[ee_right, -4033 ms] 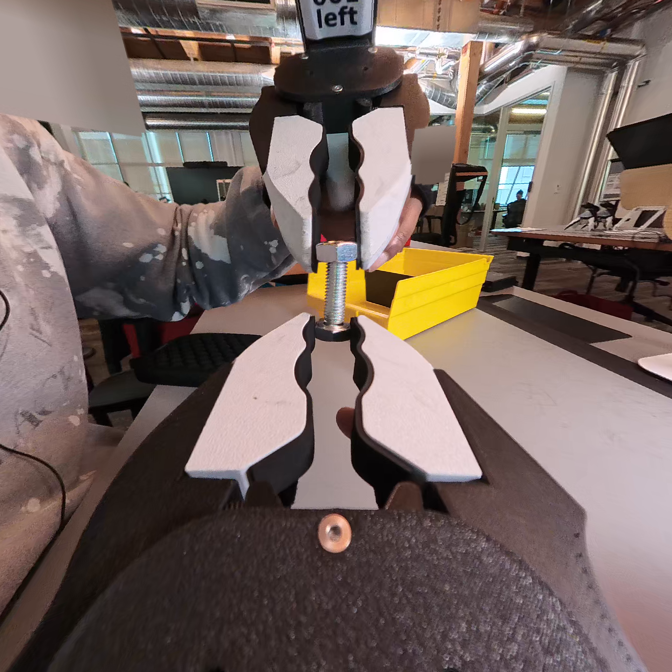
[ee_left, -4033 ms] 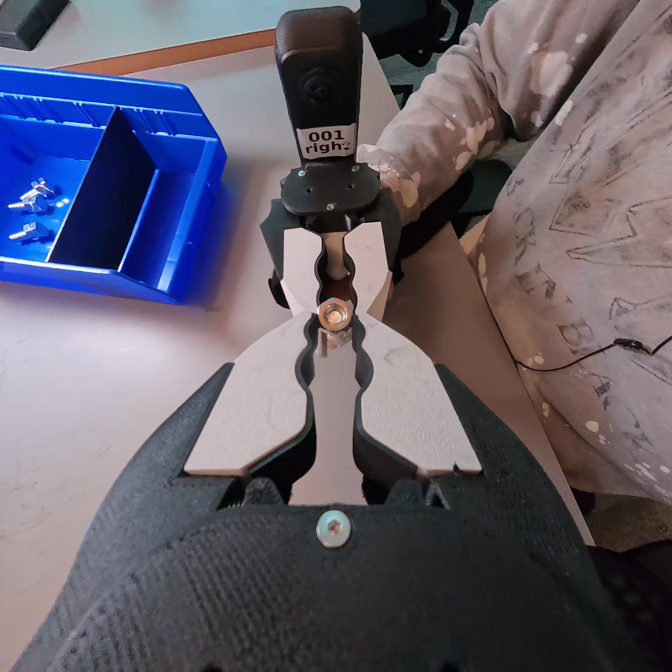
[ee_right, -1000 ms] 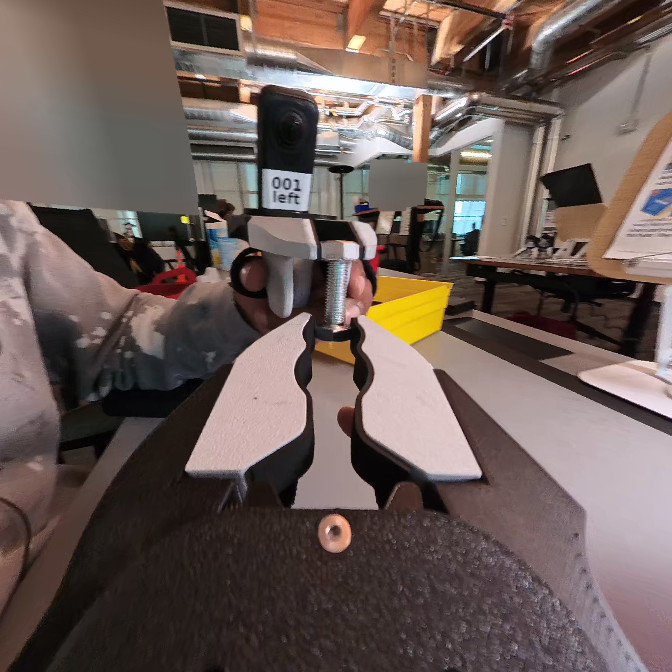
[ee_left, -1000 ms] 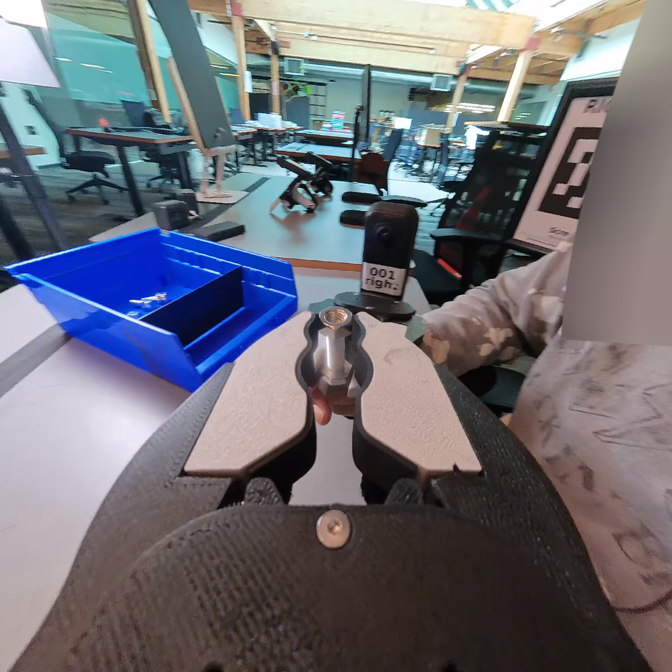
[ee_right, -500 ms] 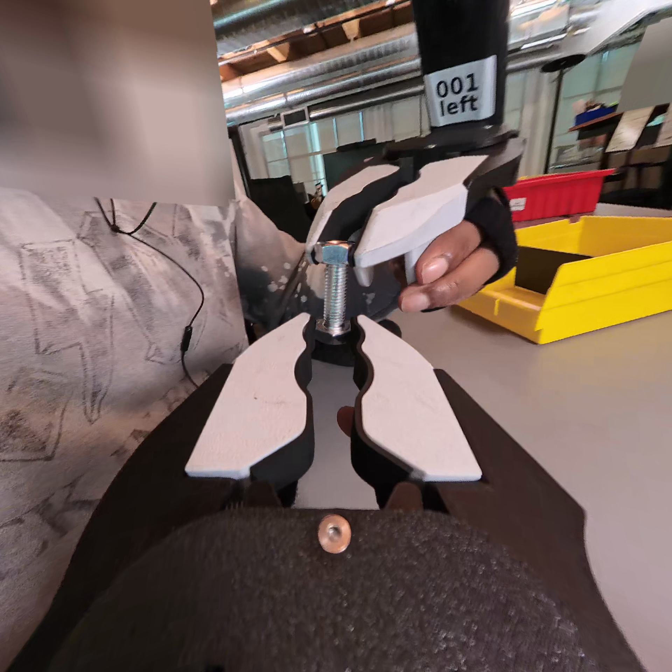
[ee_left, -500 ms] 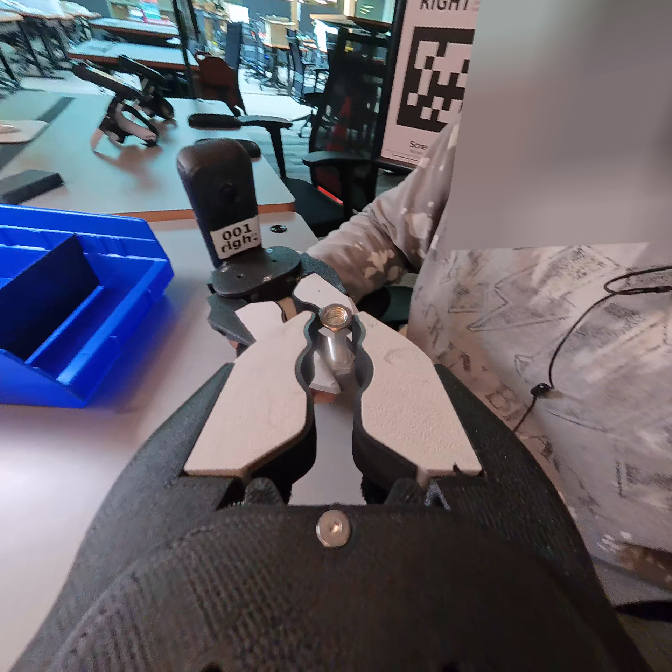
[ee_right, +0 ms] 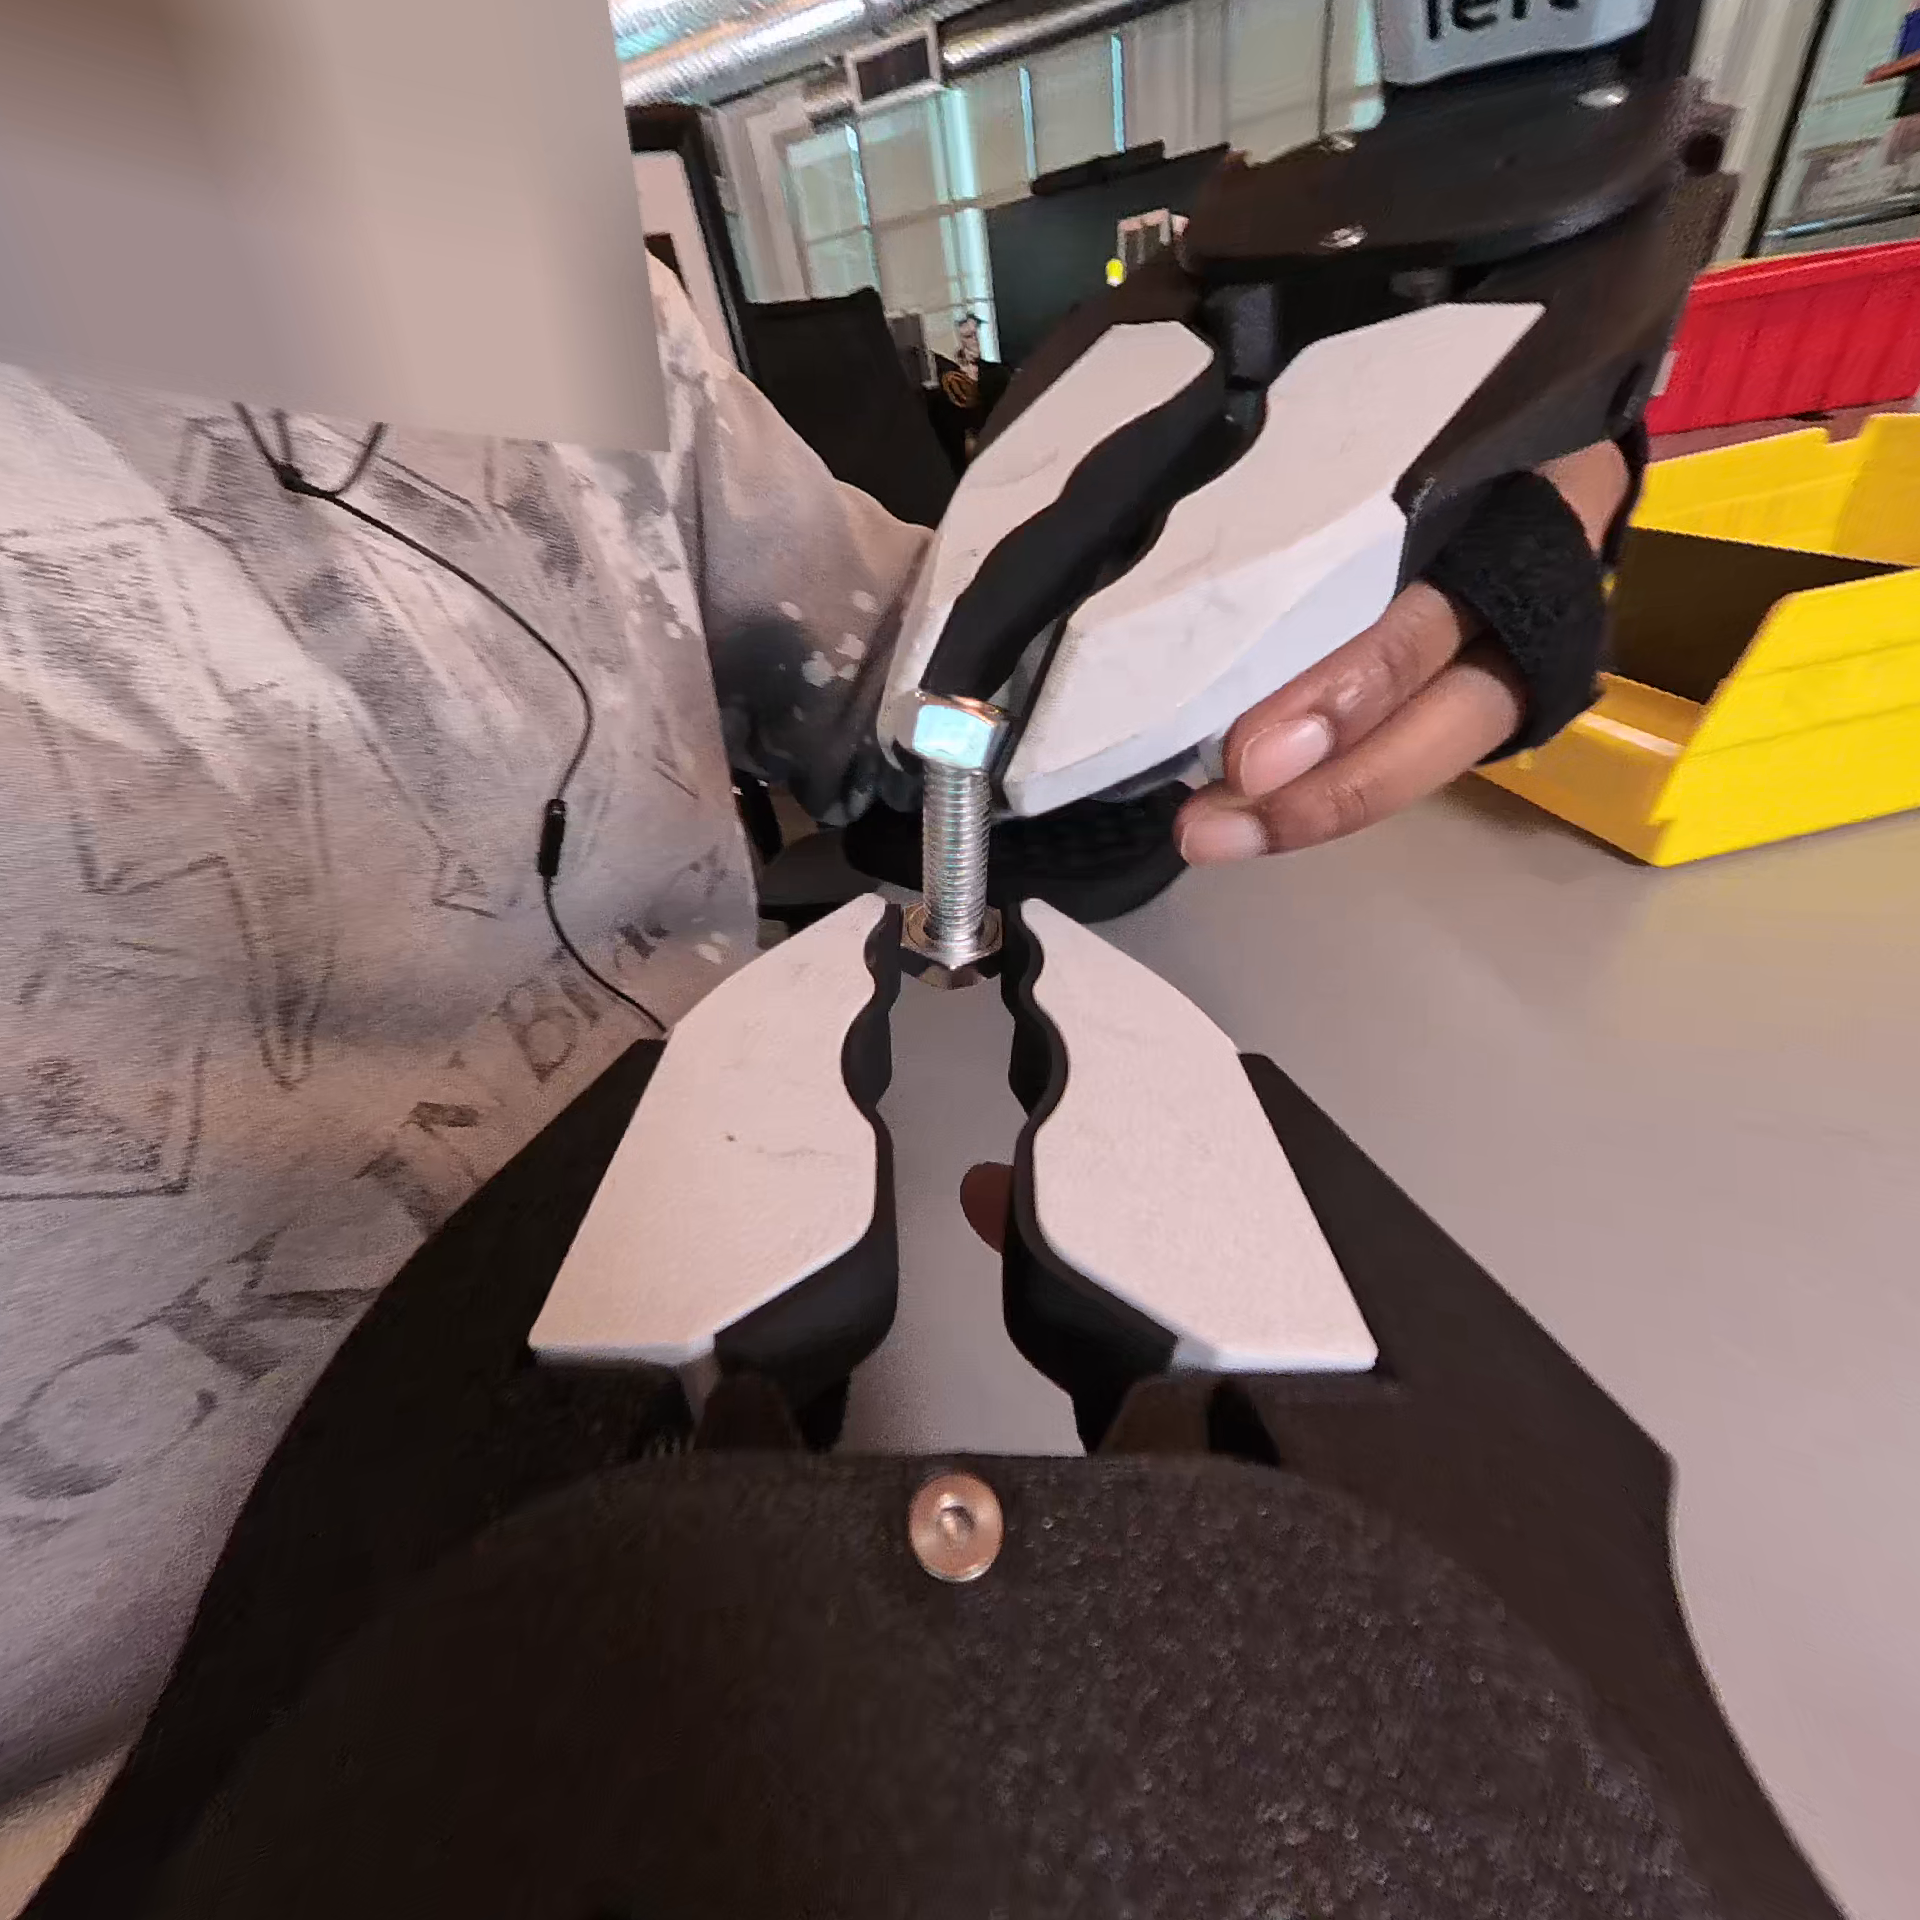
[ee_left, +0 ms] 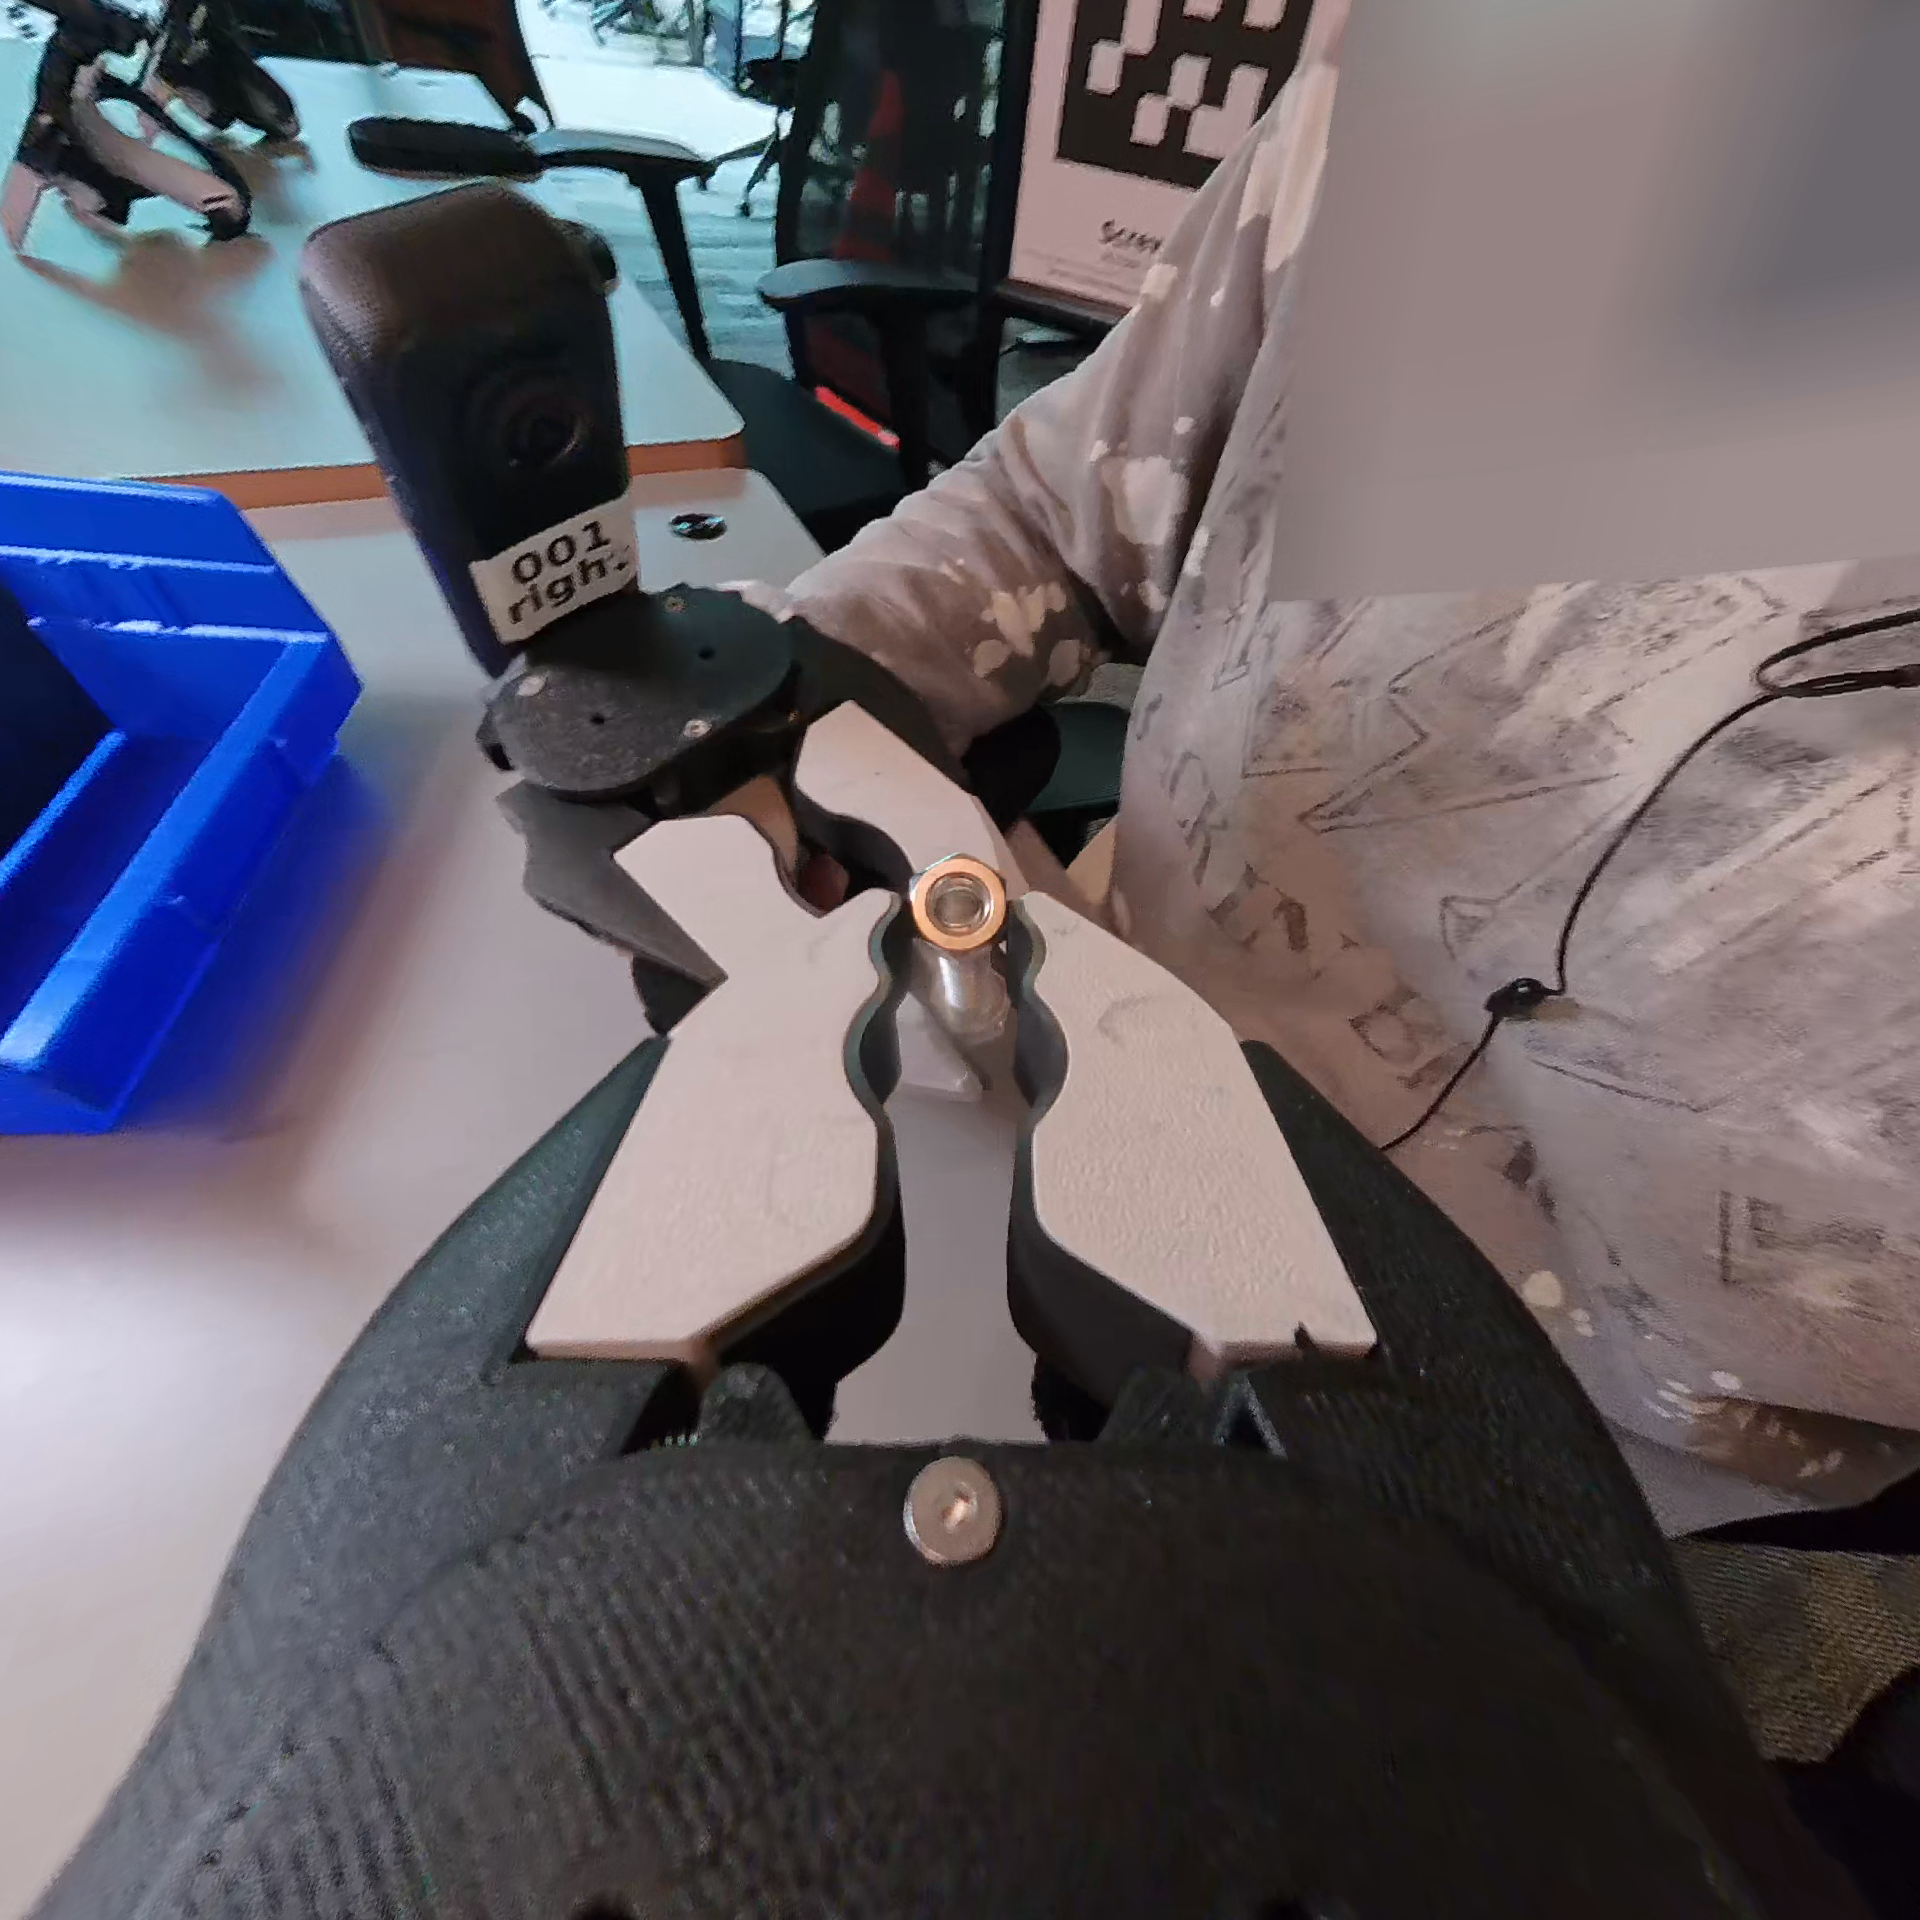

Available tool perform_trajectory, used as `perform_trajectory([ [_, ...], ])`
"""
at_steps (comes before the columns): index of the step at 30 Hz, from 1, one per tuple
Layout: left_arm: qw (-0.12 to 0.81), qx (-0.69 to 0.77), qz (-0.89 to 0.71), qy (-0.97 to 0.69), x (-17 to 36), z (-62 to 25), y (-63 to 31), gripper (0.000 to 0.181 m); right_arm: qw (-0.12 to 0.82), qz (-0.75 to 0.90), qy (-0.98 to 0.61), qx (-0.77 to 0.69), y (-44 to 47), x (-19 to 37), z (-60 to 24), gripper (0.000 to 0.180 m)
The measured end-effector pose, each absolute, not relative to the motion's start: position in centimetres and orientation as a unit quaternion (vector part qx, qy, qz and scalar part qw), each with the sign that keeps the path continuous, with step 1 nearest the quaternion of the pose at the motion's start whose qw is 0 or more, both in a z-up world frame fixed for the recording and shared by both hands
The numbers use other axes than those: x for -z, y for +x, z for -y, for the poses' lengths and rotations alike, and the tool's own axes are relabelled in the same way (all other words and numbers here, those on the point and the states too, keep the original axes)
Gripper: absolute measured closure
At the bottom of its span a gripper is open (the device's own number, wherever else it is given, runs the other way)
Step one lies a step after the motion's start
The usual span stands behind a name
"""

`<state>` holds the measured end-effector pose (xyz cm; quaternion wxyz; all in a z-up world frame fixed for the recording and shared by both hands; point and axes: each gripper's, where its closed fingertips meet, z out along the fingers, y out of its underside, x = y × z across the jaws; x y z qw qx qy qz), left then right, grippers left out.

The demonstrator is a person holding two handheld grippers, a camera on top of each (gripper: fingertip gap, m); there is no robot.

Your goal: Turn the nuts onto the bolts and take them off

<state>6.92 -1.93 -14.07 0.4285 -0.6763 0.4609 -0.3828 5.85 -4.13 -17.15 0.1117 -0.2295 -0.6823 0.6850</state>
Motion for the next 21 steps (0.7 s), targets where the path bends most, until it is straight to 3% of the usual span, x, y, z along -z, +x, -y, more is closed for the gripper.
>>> perform_trajectory([
  [6, 0.430, 0.247, -0.442, -0.747, 15.0, -0.2, 4.6, 0.163, 0.208, 0.679, -0.300, -0.637, 3.0, 18.2, 1.8, 0.161],
  [12, 0.418, 0.131, -0.386, -0.812, 16.4, -2.7, 1.6, 0.162, 0.353, 0.679, -0.416, -0.492, -0.5, 20.6, -2.6, 0.161],
  [21, 0.398, 0.097, -0.357, -0.840, 17.6, -3.7, 0.5, 0.162, 0.380, 0.669, -0.443, -0.460, -1.0, 21.0, -3.2, 0.161],
])
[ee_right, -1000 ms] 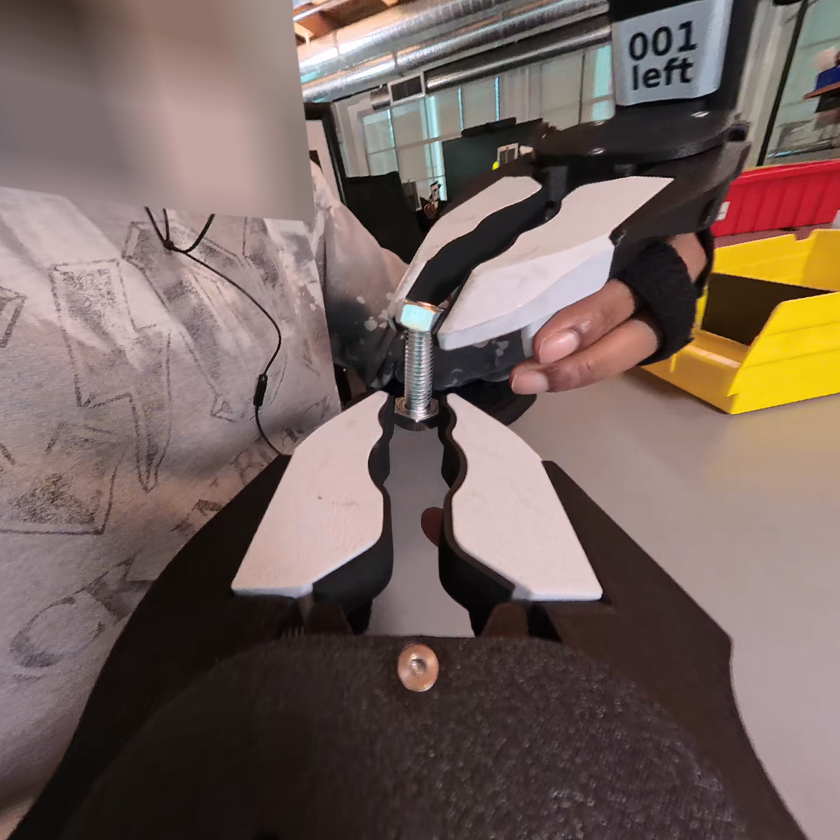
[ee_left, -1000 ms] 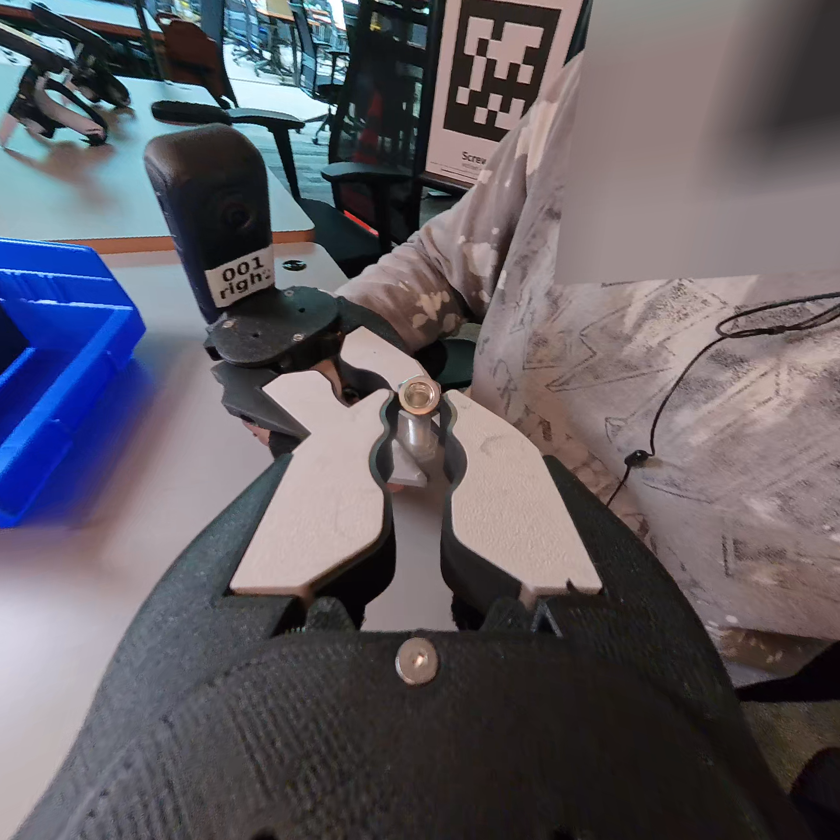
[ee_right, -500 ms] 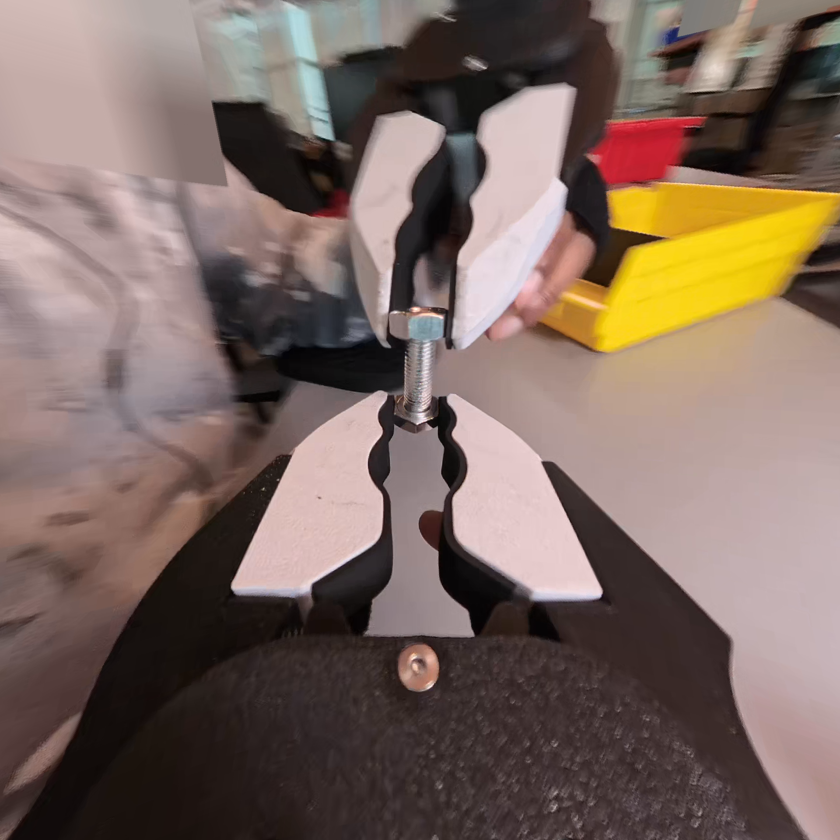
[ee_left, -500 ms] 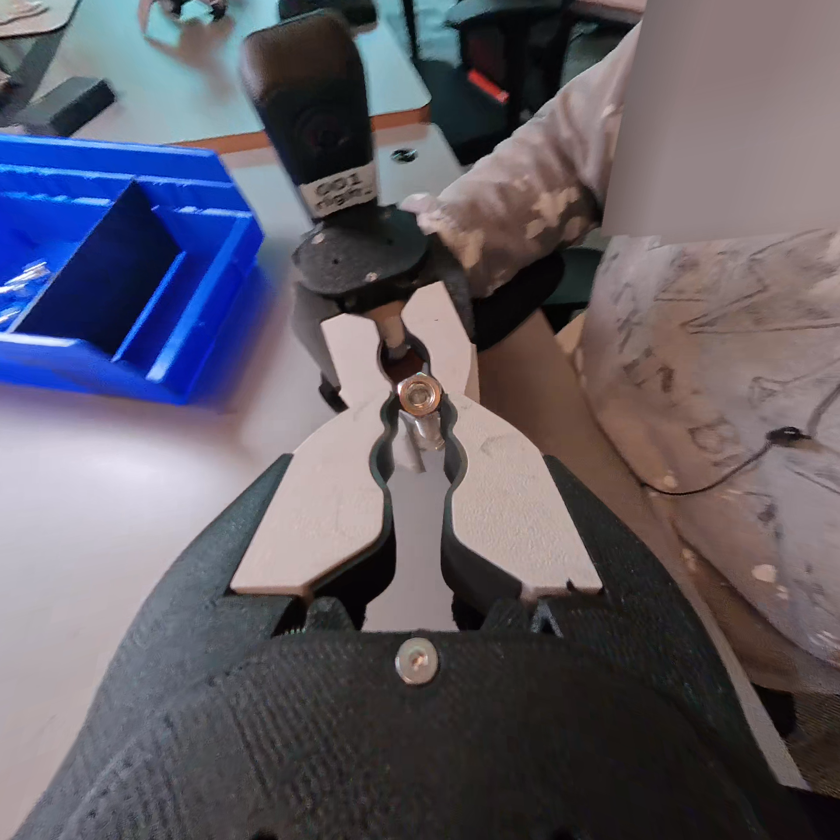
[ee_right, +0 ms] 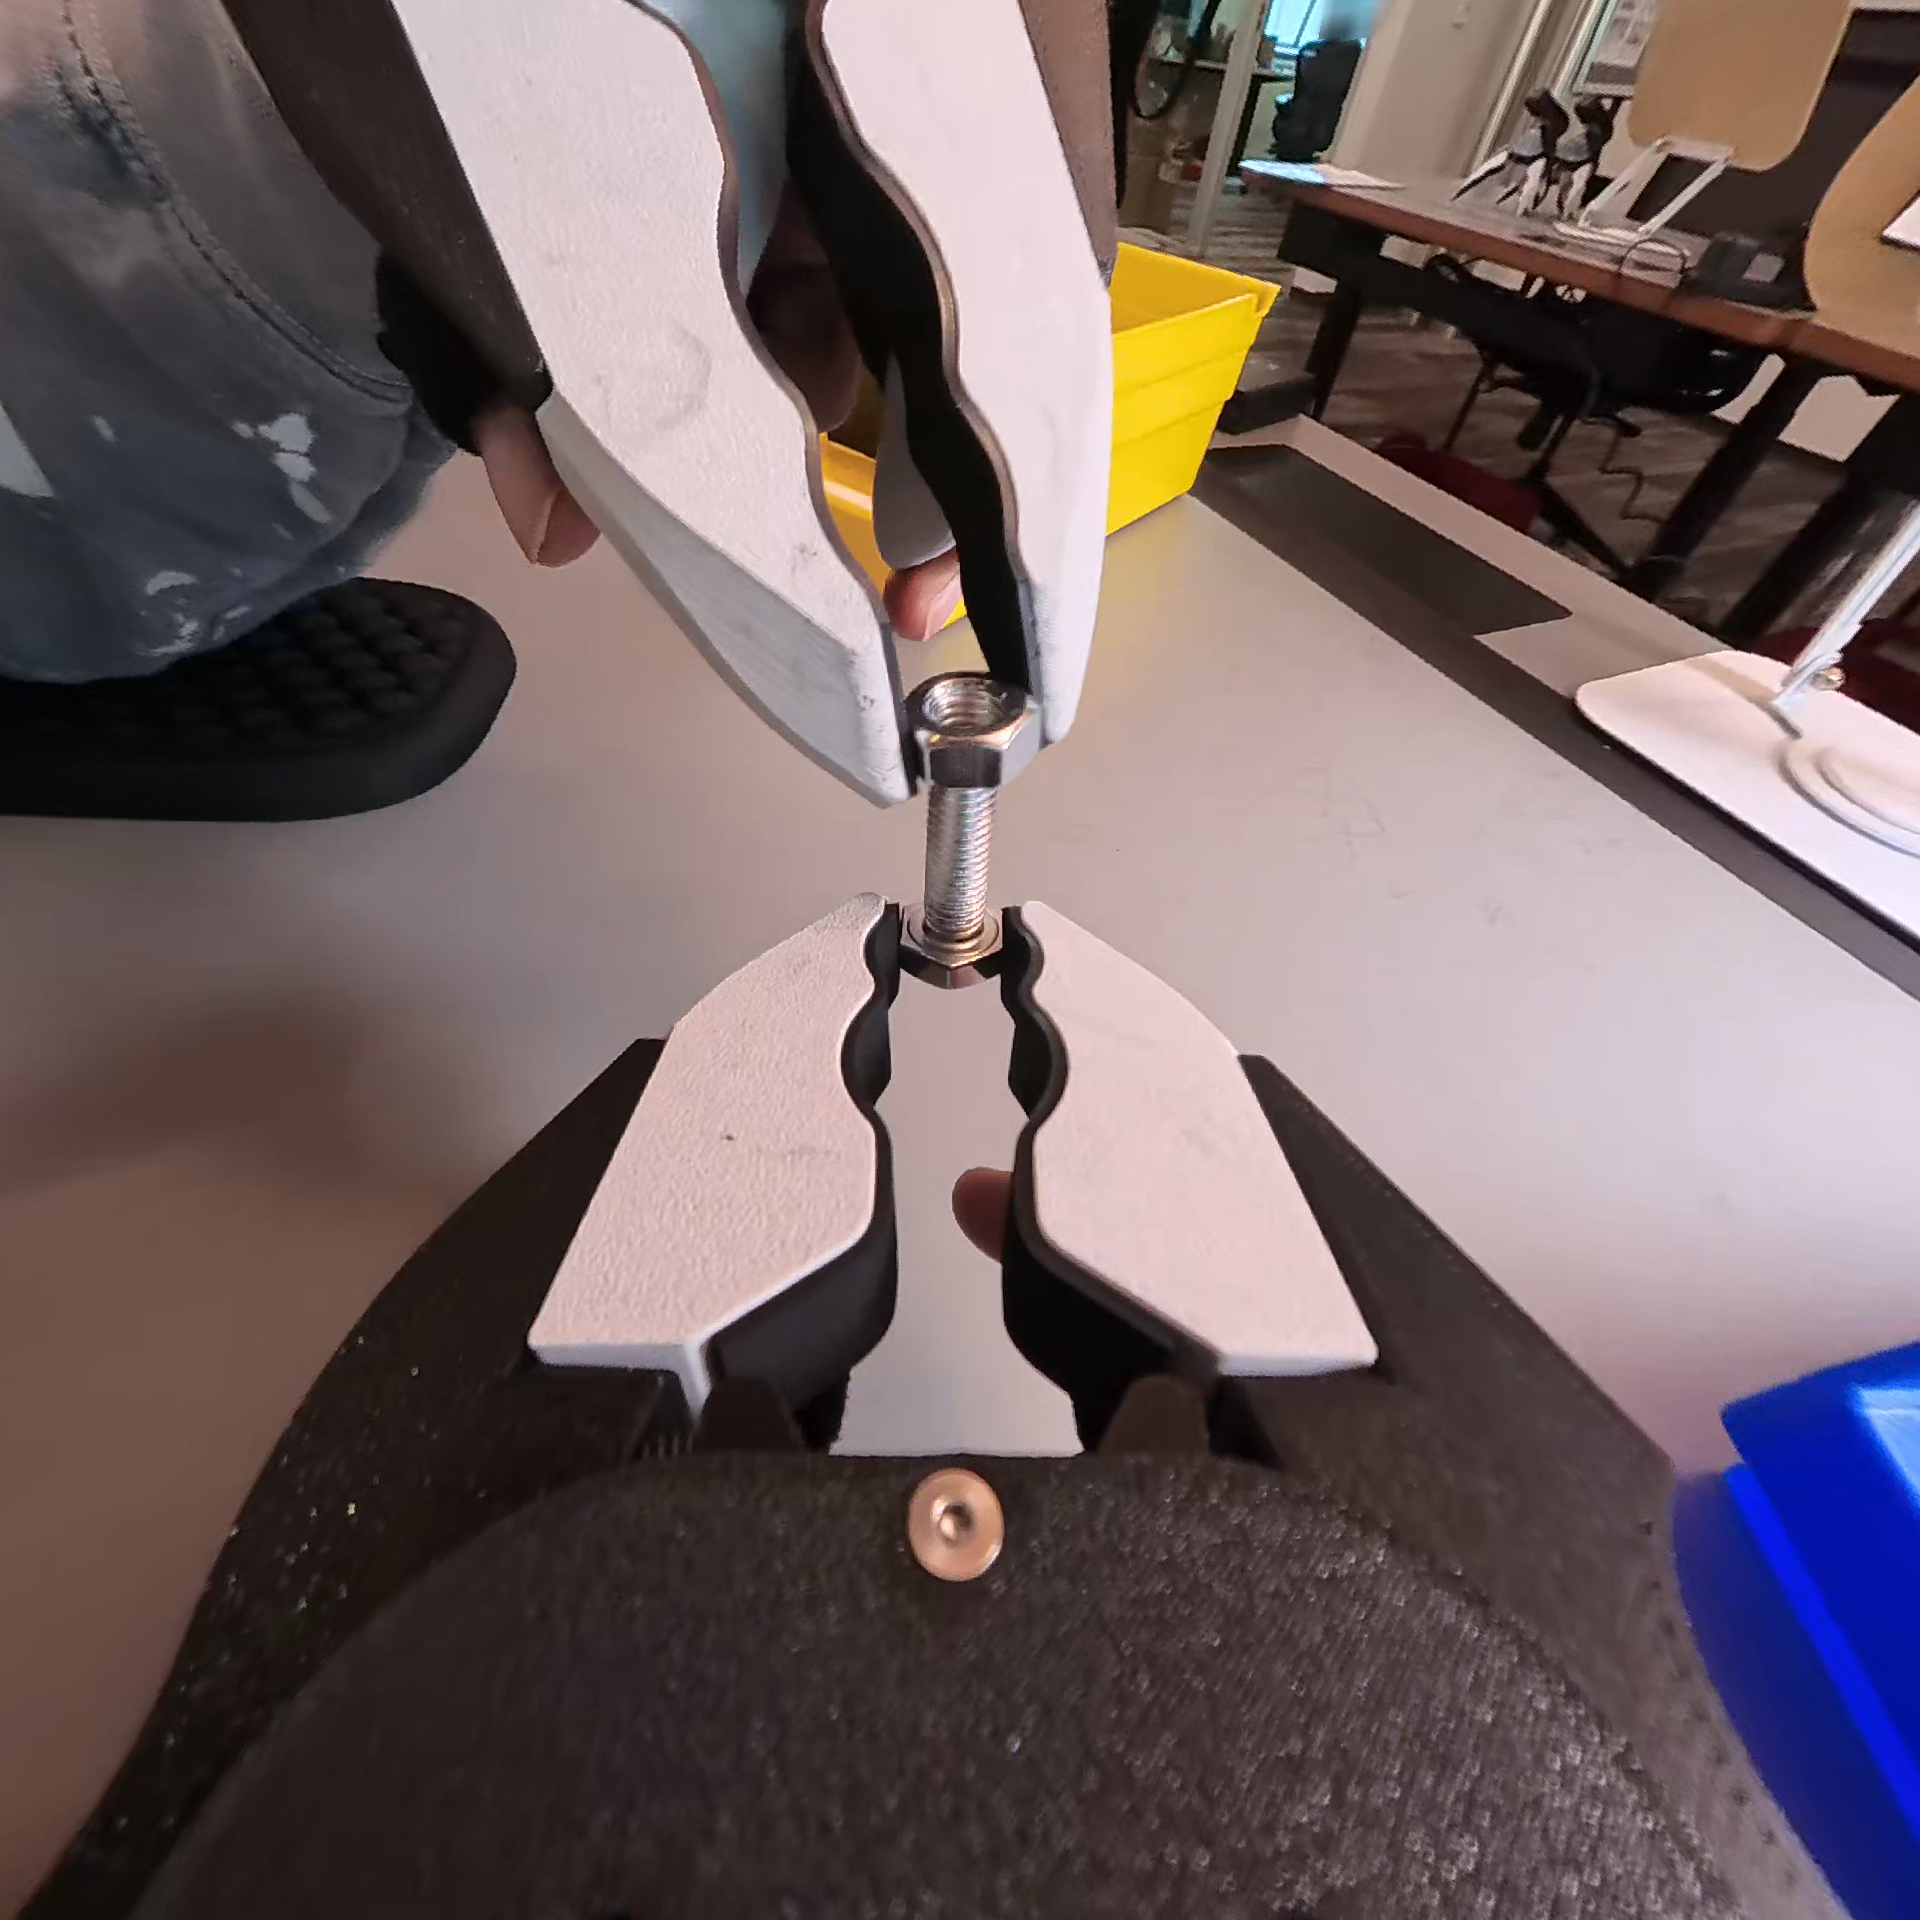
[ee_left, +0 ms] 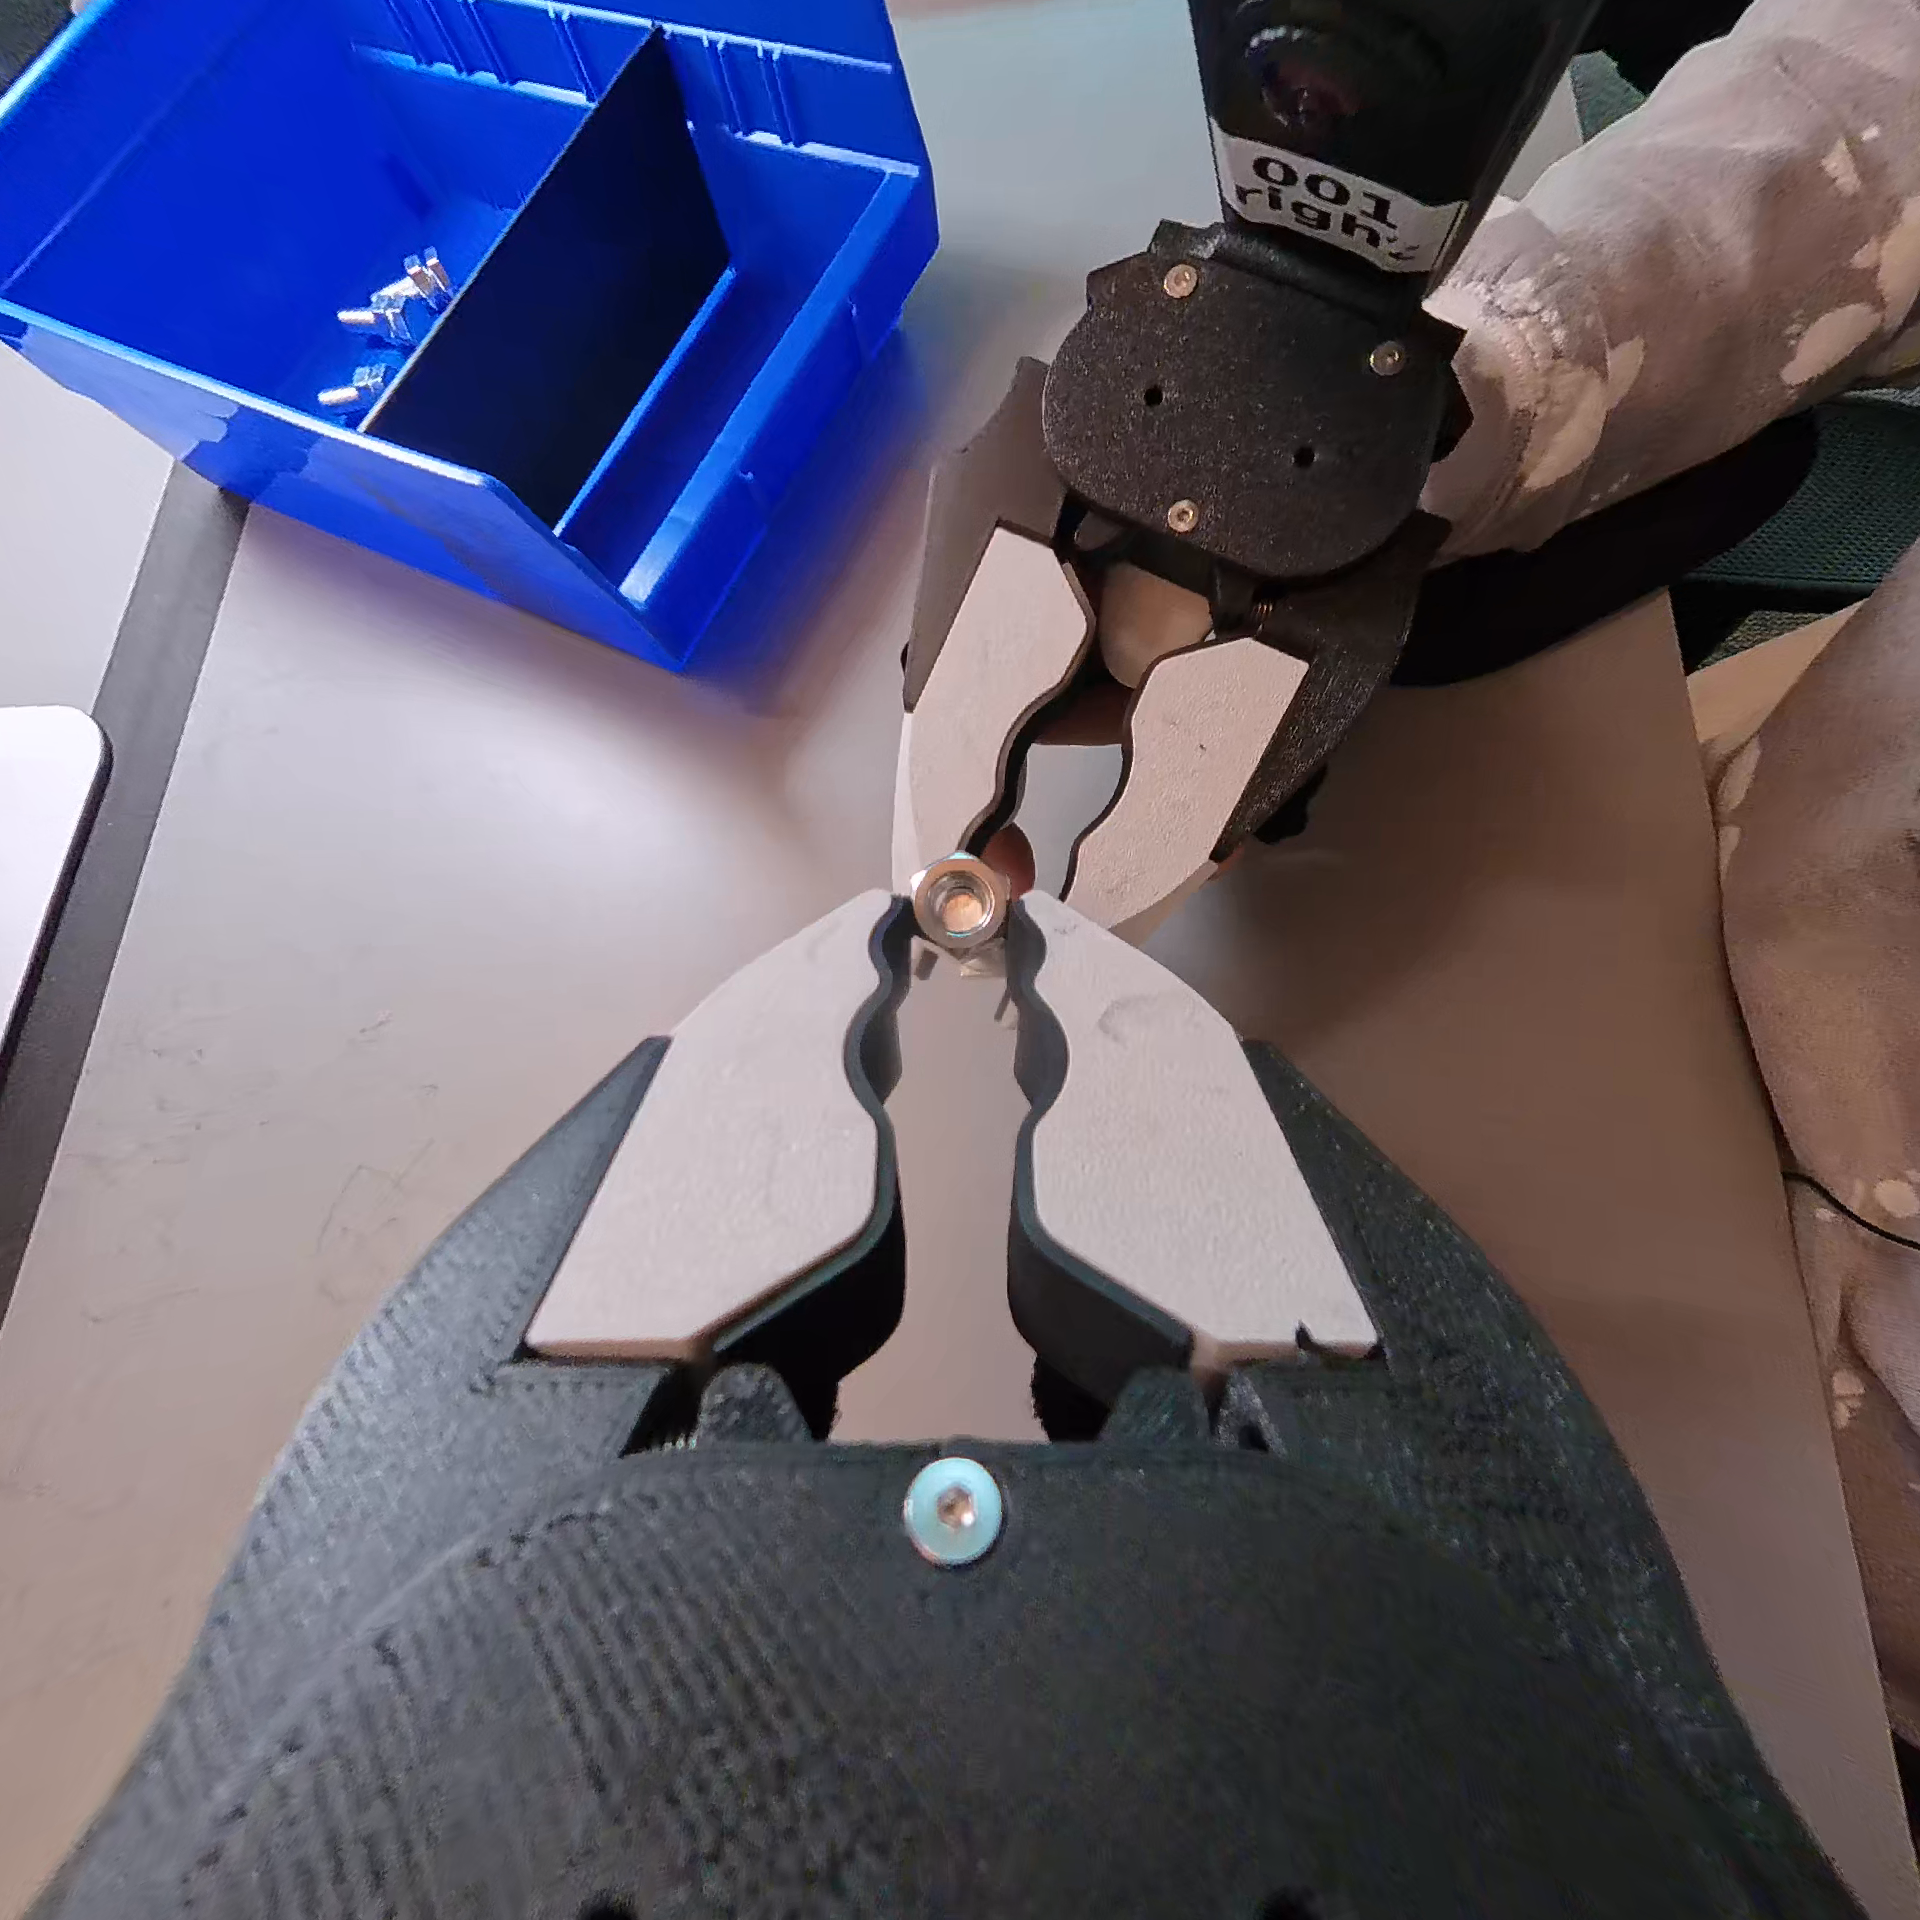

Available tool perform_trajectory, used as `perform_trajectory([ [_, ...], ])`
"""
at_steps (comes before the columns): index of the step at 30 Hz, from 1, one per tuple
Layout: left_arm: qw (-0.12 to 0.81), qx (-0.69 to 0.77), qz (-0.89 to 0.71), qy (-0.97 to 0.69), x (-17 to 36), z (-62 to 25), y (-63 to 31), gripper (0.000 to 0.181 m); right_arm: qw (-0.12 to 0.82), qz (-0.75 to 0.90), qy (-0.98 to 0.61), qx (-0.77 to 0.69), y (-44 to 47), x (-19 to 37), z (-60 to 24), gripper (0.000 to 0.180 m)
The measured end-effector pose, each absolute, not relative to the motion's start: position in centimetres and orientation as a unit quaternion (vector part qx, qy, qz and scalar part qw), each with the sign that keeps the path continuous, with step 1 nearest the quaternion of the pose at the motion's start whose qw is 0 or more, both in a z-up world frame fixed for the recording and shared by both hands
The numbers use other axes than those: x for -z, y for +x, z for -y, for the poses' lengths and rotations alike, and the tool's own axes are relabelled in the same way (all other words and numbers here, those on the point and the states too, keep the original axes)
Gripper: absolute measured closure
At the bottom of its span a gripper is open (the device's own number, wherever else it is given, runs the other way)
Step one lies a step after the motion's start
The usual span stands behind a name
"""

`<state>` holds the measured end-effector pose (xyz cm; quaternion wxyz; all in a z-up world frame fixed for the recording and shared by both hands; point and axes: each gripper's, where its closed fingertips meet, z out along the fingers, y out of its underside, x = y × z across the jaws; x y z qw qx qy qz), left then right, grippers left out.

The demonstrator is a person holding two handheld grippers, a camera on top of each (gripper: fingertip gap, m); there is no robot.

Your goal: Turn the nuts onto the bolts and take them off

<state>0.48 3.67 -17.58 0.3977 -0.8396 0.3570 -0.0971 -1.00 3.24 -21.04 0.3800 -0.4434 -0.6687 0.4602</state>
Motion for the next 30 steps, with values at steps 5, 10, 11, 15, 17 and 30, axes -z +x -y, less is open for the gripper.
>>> perform_trajectory([
  [5, 0.387, 0.103, -0.346, -0.848, 17.8, -3.6, 0.3, 0.162, 0.398, 0.667, -0.447, -0.444, -1.1, 21.1, -3.4, 0.161],
  [10, 0.366, 0.099, -0.340, -0.861, 18.3, -3.4, 0.0, 0.162, 0.407, 0.673, -0.449, -0.424, -1.3, 21.6, -3.5, 0.161],
  [11, 0.361, 0.101, -0.343, -0.861, 18.4, -3.3, 0.1, 0.162, 0.404, 0.676, -0.447, -0.424, -1.3, 21.7, -3.3, 0.161],
  [15, 0.341, 0.110, -0.361, -0.861, 18.8, -2.5, 0.2, 0.162, 0.380, 0.690, -0.429, -0.443, -1.1, 22.0, -2.5, 0.161],
  [17, 0.334, 0.121, -0.378, -0.855, 18.8, -1.9, 0.5, 0.162, 0.354, 0.697, -0.410, -0.469, -0.8, 22.0, -1.6, 0.161],
  [30, 0.275, 0.190, -0.520, -0.786, 17.8, 2.7, 3.9, 0.162, 0.168, 0.717, -0.262, -0.624, 3.0, 20.8, 4.1, 0.161],
])
